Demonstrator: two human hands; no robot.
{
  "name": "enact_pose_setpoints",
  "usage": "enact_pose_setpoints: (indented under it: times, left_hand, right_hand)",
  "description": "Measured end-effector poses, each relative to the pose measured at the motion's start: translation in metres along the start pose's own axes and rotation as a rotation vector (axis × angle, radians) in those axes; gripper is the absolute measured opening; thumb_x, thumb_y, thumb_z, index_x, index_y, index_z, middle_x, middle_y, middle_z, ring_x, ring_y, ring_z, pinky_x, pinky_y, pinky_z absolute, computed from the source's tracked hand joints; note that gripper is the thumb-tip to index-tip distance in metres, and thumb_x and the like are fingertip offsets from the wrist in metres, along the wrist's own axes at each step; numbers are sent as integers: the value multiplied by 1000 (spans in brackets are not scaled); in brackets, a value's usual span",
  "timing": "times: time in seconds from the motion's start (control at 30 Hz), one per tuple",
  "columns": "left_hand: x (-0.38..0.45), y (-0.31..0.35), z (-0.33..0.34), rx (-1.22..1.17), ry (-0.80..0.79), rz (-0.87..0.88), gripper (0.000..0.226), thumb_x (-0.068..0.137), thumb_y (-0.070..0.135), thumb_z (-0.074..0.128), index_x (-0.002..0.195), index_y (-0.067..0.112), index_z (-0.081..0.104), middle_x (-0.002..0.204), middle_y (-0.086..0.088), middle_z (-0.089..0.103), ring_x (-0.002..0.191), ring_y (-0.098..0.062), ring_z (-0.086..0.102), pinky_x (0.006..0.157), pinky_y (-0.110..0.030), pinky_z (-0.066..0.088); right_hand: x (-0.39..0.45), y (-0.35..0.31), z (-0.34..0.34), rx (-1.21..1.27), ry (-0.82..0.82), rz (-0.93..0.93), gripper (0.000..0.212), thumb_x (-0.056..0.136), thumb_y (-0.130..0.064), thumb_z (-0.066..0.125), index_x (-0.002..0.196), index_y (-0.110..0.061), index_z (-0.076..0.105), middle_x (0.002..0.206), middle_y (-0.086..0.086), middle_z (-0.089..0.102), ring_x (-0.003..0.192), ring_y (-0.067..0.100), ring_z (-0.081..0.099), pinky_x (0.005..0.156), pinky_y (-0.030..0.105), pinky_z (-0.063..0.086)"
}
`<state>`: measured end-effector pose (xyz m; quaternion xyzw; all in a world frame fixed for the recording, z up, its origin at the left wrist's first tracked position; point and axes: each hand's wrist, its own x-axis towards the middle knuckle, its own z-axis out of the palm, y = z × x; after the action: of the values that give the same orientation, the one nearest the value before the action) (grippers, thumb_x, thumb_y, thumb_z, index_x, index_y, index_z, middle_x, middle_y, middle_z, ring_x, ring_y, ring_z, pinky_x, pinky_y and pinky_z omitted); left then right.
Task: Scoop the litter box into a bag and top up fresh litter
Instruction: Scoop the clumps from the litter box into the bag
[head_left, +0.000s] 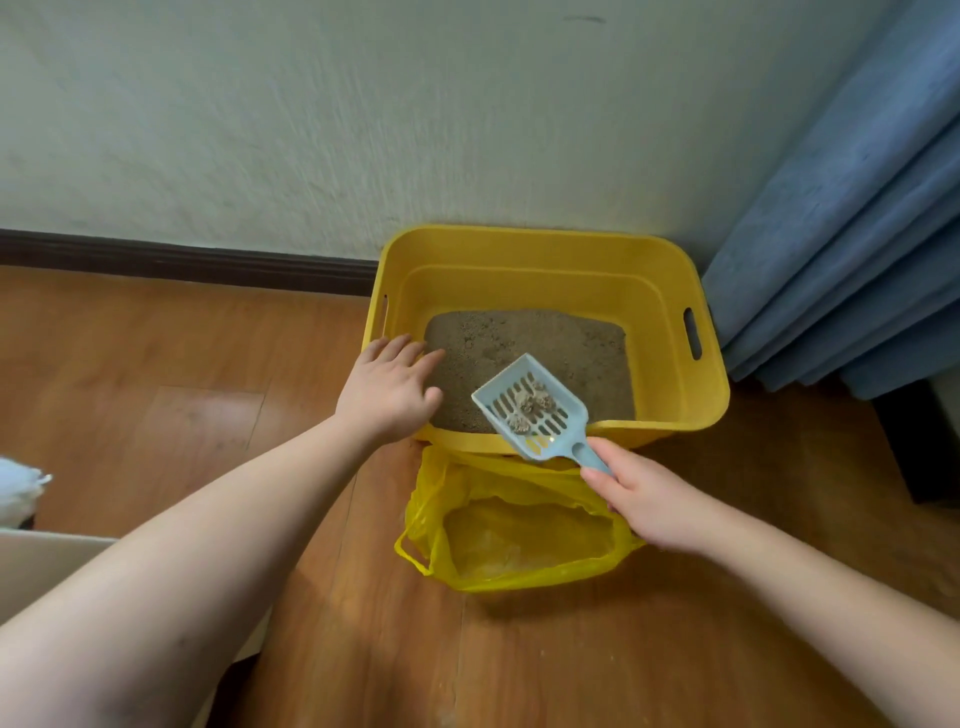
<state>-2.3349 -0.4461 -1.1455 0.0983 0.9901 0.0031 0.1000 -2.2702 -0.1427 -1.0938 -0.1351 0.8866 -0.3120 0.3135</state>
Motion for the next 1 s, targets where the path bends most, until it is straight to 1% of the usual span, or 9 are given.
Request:
enact_pose_setpoints:
  times: [0.1,0.2,0.37,0.43,0.53,0.6,0.73,0.9,1.0]
  left_hand:
    - [0,1,-1,0,2,6,56,97,42,26,151,28,28,157,-2,31,148,-22,17,120,-43,9]
    - [0,2,-1,-1,12,-3,56,96,41,28,151,28,29,157,-2,31,147,-23,18,120,-43,10]
    - [-3,2,-4,-5,3,5,63,91,44,20,150,26,31,156,-4,32,147,-24,19,119,-43,12]
    - [-3,3,-4,-5,-1,4,63,91,45,19,150,26,31,157,-4,32,147,-24,19,120,-43,12]
    - [-2,2,-2,-13,15,1,57,95,43,27,150,27,31,158,-4,30,148,-23,16,120,-43,11]
    - [-2,2,-1,-18,27,-2,57,95,43,29,150,27,32,158,-4,29,148,-22,15,120,-43,11]
    - [-1,2,-1,-16,31,-4,56,95,43,30,150,28,32,158,-3,28,148,-22,15,120,-42,11]
    - [0,2,0,-18,35,-8,56,95,43,31,149,28,33,158,-3,28,148,-22,15,120,-42,11]
    - [1,2,0,-15,37,-11,56,95,44,31,149,29,33,158,-3,29,148,-22,16,120,-42,11]
  right_hand:
    - [-8,17,37,-140,-51,31,37,101,-26,41,136,-14,39,129,3,54,113,12,52,93,23,39]
    - [-10,33,58,-285,-80,133,42,102,-27,37,142,-12,33,140,6,45,125,22,46,102,35,37]
    - [-10,43,65,-705,-19,100,47,99,-16,39,144,-19,29,130,4,47,117,26,48,91,38,41]
    - [-14,40,61,-881,47,6,51,90,-8,46,140,-17,38,120,7,53,107,28,54,82,39,43]
    - [-19,31,55,-1021,109,-69,41,84,-6,53,125,-15,57,102,9,61,91,30,59,72,40,45]
    - [-20,26,54,-1055,96,-91,34,85,-7,50,117,-16,59,99,10,60,89,31,58,72,40,43]
    - [-22,12,51,-1124,133,-39,17,74,-10,68,90,-17,69,79,7,62,72,28,60,62,37,45]
    - [-19,4,43,-1067,83,13,29,92,-11,40,118,-19,53,108,7,56,99,29,55,78,38,38]
    - [-12,-11,25,-909,29,68,29,97,-18,38,124,-22,49,112,4,54,106,26,54,81,37,39]
